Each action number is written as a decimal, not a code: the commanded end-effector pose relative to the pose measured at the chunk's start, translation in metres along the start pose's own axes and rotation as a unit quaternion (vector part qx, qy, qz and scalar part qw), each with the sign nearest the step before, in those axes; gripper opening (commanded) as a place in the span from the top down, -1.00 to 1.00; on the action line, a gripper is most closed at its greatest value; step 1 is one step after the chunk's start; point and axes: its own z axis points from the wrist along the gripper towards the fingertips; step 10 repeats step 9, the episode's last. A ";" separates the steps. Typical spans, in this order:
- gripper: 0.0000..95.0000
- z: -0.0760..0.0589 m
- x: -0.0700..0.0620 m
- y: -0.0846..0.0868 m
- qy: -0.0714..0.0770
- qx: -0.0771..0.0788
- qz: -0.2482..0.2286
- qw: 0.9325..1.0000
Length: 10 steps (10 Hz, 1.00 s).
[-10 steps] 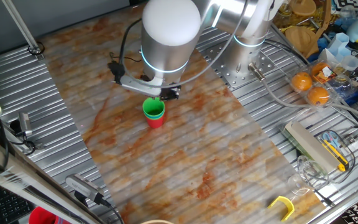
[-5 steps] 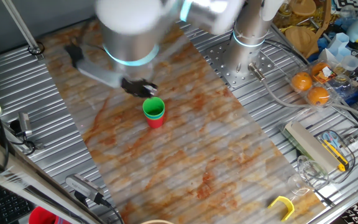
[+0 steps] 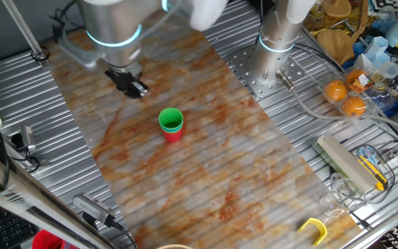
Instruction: Stack the cups
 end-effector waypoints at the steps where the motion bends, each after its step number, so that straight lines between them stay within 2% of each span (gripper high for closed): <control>1: 1.00 0.016 0.009 -0.028 -0.022 -0.002 0.064 0.998; 3: 1.00 0.017 0.018 -0.035 -0.024 -0.001 0.087 0.996; 6: 1.00 0.021 0.017 -0.037 -0.041 0.003 0.102 0.994; 10: 1.00 0.022 0.021 -0.039 -0.039 0.004 0.104 0.994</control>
